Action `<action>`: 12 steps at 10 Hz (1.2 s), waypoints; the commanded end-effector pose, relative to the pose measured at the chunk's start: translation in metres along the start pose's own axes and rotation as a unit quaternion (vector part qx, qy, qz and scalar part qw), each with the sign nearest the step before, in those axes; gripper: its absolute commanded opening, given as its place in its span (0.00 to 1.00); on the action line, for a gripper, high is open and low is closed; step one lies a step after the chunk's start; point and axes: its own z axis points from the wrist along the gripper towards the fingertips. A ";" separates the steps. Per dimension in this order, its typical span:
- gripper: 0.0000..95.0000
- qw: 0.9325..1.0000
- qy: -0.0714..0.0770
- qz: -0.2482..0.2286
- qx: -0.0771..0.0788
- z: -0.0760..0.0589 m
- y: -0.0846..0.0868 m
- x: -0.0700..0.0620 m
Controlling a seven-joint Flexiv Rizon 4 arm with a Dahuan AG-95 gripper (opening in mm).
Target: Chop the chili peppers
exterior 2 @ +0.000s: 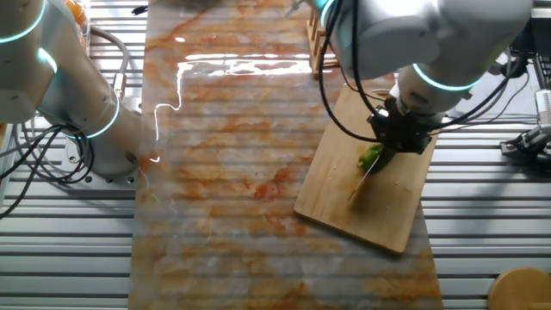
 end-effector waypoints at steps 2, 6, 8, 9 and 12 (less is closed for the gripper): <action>0.00 1.000 -0.016 -0.015 0.008 0.011 0.004 0.015; 0.00 0.998 -0.055 -0.015 0.006 0.007 0.005 0.039; 0.00 0.998 -0.065 -0.019 0.006 0.007 0.005 0.039; 0.00 0.998 -0.063 -0.021 0.006 0.007 0.005 0.039; 0.00 1.000 -0.010 -0.029 0.002 0.011 0.006 0.041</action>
